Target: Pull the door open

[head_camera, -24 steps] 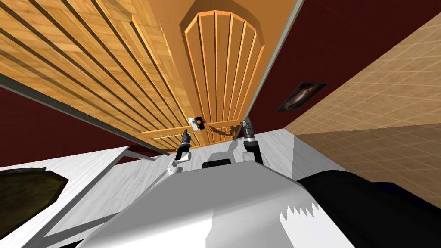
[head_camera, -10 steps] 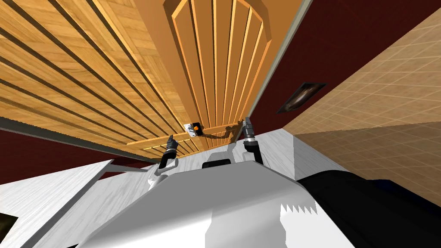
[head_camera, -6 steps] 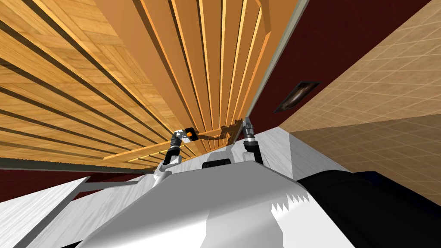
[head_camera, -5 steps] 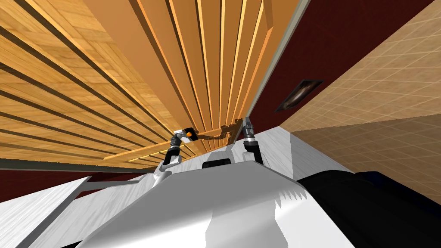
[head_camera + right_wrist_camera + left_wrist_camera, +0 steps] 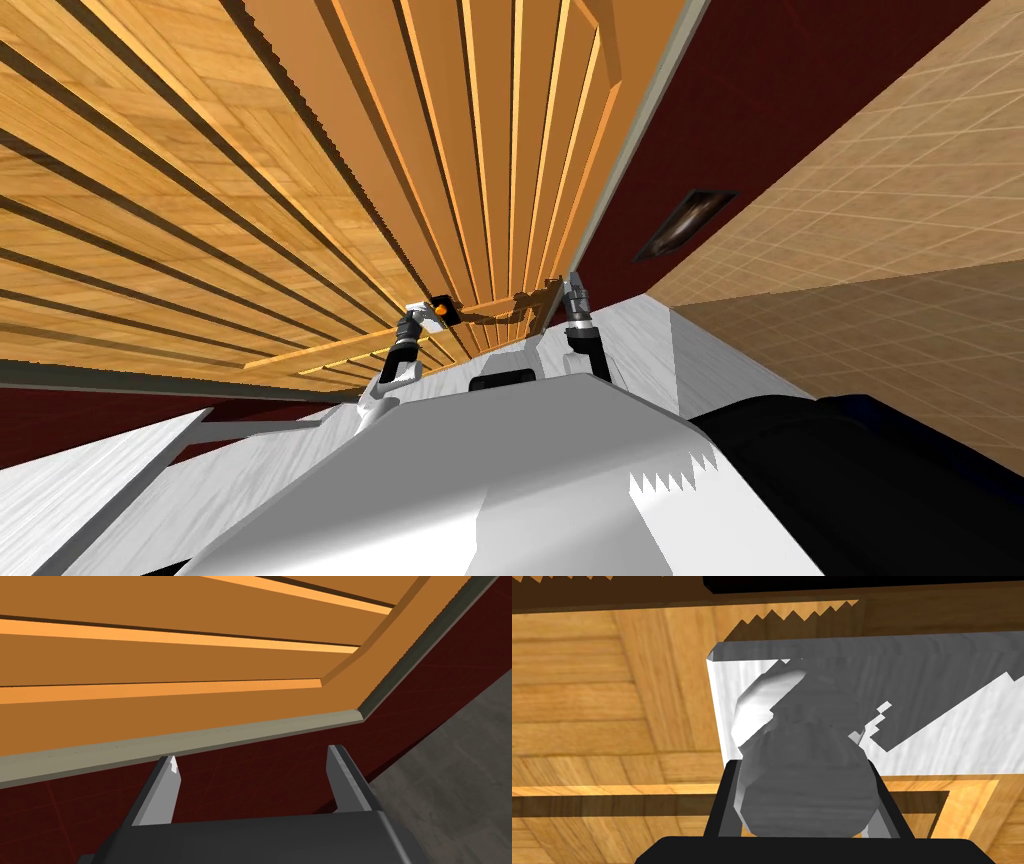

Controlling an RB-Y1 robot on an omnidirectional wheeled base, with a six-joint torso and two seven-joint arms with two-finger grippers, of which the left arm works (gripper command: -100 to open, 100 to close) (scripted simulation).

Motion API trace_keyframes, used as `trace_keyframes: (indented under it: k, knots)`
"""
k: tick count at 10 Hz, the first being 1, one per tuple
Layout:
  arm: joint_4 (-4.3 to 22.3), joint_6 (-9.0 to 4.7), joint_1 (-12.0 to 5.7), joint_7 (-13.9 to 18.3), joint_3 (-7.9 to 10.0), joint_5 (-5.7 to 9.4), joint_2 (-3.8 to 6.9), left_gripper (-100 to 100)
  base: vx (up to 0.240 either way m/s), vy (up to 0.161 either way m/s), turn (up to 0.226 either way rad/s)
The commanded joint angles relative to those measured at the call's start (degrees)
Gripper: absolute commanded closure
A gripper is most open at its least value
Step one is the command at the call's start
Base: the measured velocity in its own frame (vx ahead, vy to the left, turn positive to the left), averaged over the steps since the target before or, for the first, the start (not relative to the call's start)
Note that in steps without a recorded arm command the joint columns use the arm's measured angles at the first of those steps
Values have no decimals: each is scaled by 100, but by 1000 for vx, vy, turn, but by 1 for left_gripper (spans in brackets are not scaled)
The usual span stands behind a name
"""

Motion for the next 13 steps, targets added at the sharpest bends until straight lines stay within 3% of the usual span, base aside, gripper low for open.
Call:
trace_keyframes:
  k: [1, 3, 4, 8, 13]
  knots:
    - [44, 3, 120, 17, 118, 24, 96, 100, -154, 53, 107]
    - [70, -2, 223, 49, 187, 45, 191, 100, -220, 97, 108]
    - [-78, 52, 229, 54, 112, 43, 155, -100, -205, -7, -38]
    - [-280, 4, 276, 114, -143, 31, 94, -100, -179, -108, -59]
    - [-6, 36, 451, 62, 302, 78, 260, -100, -24, 26, 109]
